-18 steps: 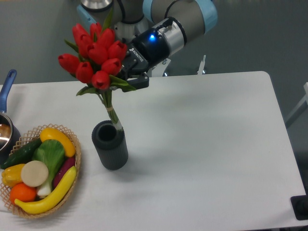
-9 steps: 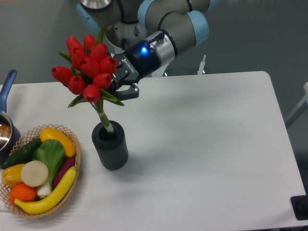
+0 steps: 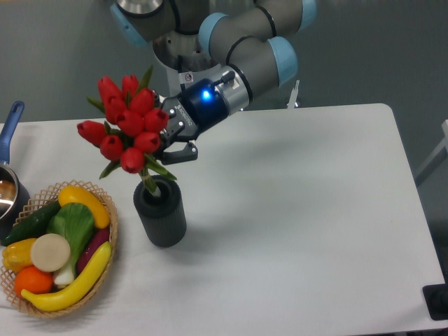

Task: Insert the flowers into the vase
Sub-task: 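Lower the tulip stems into the opening of the grey vase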

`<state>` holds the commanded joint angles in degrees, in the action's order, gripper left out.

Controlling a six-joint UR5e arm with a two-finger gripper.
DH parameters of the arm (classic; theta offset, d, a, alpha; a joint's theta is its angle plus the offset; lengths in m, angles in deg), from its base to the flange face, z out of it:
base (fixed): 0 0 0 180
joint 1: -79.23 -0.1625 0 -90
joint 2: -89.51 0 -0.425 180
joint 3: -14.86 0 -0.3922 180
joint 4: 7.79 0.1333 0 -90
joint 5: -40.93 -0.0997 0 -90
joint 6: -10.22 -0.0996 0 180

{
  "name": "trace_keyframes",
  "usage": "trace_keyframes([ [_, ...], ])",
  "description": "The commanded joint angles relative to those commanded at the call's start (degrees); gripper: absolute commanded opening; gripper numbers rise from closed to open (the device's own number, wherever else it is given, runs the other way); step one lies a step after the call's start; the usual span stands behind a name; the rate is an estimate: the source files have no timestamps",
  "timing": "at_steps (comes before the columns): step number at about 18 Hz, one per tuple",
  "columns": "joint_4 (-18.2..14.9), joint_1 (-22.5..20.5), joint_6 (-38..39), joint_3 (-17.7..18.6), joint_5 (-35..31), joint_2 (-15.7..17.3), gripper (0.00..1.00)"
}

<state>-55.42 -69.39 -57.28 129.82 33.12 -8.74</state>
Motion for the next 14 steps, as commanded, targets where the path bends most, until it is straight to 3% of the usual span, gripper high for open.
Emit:
trace_keyframes([
  [14,0.0,0.4,-9.2,2.8,-1.2,-4.2,0.40],
])
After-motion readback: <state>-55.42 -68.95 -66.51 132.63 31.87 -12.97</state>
